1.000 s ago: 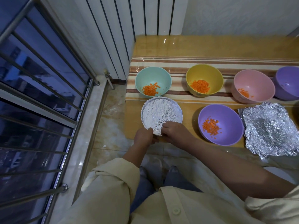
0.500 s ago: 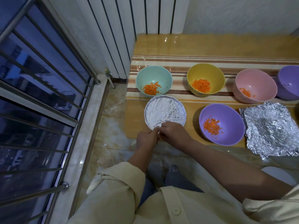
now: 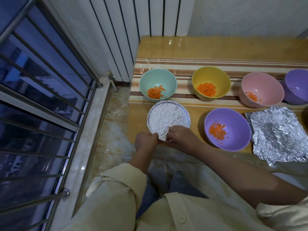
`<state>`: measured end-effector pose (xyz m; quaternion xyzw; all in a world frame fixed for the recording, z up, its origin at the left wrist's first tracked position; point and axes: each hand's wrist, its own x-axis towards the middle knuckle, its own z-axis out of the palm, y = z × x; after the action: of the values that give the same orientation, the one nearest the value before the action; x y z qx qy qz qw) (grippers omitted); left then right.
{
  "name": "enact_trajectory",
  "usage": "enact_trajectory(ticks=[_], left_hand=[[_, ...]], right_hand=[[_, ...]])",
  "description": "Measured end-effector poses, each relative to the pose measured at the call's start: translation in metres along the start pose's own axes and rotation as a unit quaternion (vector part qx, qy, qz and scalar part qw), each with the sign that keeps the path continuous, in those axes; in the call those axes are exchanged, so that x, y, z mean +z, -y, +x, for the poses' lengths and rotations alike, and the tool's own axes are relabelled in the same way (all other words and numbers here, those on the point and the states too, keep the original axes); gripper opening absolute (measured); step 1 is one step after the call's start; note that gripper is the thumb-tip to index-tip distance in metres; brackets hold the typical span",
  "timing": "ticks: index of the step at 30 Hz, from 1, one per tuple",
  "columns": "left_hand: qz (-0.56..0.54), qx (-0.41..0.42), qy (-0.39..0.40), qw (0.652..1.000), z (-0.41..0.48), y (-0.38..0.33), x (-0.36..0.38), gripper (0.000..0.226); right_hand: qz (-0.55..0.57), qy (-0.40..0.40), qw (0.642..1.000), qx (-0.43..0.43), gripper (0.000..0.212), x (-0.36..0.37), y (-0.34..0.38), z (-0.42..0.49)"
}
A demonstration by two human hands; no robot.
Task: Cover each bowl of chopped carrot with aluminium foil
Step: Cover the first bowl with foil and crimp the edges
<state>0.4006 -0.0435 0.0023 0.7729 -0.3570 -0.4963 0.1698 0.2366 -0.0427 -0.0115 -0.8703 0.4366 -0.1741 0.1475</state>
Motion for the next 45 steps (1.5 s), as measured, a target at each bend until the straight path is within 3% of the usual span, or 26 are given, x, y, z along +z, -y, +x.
enact_trajectory(ticks=[8,11,13,19,22,26,29,31,35,39,43,45], left_hand=[[-0.098,-0.048,0.026,0.994,-0.005,0.001,0.003,0.030],[-0.075,-0.032,0.027,0.996,0.002,0.008,0.008,0.024],[-0.051,-0.016,0.023,0.998,0.023,0.024,0.016,0.032],[0.002,0.006,0.024,1.000,0.001,0.006,-0.001,0.025],[0.017,0.015,0.032,0.999,0.005,0.006,-0.007,0.031],[0.057,0.043,0.039,0.997,0.013,0.012,-0.018,0.030],[0.073,0.040,0.056,0.995,0.018,0.018,-0.024,0.033],[0.075,0.033,0.044,0.996,0.019,0.018,-0.025,0.039],[-0.014,0.044,0.019,0.999,0.023,0.014,-0.018,0.064],[-0.108,0.110,0.006,0.988,0.029,0.005,-0.011,0.043],[-0.172,0.108,-0.013,0.979,0.045,0.000,-0.007,0.034],[-0.180,0.116,-0.014,0.977,0.052,0.000,-0.005,0.032]], right_hand=[[-0.013,-0.012,1.000,0.000,0.014,0.005,0.006,0.005],[-0.015,-0.025,1.000,-0.007,0.019,0.008,0.008,0.007],[-0.008,-0.023,1.000,-0.002,0.026,0.010,0.009,0.007],[0.071,0.058,0.995,0.036,0.018,0.006,0.003,0.008],[0.074,-0.014,0.993,0.090,0.022,-0.002,-0.004,0.003],[0.090,-0.206,0.936,0.269,0.024,-0.006,-0.021,0.000],[0.198,-0.191,0.871,0.406,0.042,-0.005,-0.028,0.005],[0.288,-0.157,0.826,0.459,0.043,0.000,-0.025,0.006],[0.303,-0.175,0.809,0.472,0.030,0.013,-0.021,0.000],[0.315,-0.183,0.801,0.474,0.029,0.011,-0.017,-0.006],[0.402,-0.190,0.759,0.476,0.043,0.001,-0.031,0.009],[0.422,-0.179,0.761,0.459,0.042,0.001,-0.039,0.022]])
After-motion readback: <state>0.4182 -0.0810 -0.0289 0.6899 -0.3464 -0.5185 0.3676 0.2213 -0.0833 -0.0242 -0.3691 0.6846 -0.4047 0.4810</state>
